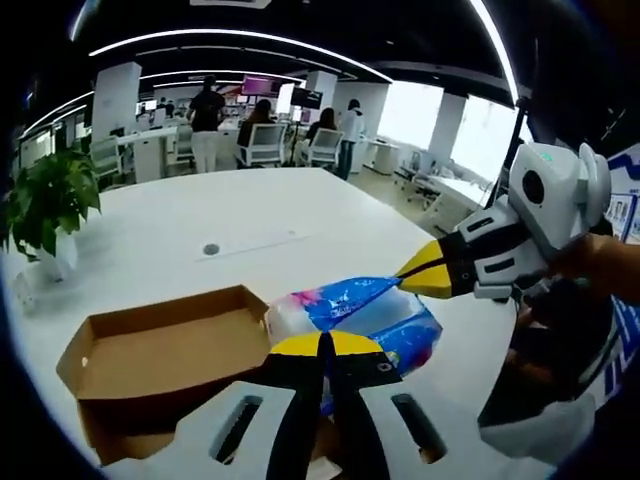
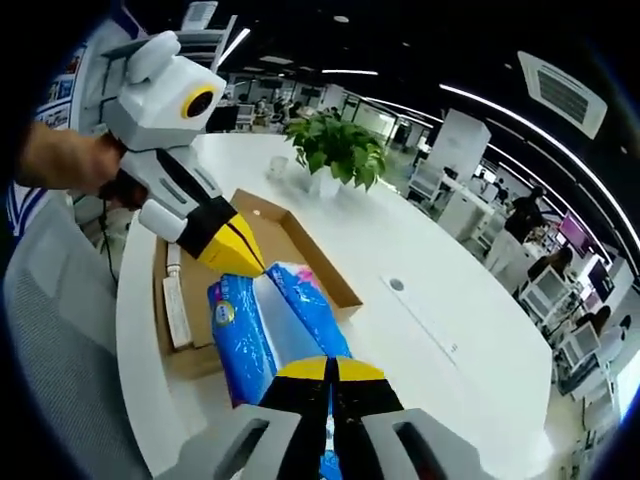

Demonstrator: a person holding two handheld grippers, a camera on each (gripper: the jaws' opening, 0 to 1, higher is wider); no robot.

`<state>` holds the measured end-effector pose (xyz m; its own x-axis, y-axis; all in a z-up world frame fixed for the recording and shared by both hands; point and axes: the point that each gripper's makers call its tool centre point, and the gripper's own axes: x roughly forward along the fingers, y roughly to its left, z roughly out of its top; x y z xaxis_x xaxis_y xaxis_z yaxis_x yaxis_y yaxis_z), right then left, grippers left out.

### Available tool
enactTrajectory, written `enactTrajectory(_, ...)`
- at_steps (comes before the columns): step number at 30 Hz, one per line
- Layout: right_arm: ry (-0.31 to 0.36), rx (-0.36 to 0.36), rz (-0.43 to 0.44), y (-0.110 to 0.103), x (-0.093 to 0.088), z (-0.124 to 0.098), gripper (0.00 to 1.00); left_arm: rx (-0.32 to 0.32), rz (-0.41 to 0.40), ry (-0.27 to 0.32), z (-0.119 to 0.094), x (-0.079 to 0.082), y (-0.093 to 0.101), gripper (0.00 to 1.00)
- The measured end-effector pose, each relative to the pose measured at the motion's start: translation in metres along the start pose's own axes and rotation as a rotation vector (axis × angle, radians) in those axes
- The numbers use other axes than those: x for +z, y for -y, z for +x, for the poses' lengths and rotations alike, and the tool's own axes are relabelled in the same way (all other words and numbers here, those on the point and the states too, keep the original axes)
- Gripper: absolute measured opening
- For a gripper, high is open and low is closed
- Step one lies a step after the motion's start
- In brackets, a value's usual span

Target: Operate the shoe box by opening the lid, removing the specified soft item, and placing it in the target area until the item is outside and the box remains undamaged.

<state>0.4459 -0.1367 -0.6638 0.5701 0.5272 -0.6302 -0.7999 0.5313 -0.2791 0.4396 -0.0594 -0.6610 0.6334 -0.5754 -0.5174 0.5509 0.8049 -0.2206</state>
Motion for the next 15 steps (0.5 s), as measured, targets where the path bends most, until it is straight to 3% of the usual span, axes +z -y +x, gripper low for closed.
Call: enactTrajectory(15,-0.016,-0.023,0.008,0.024,-0.029,-0.013,0.00,-0.026,0.001,-0.009,0.028,0.003,0.026,0.00)
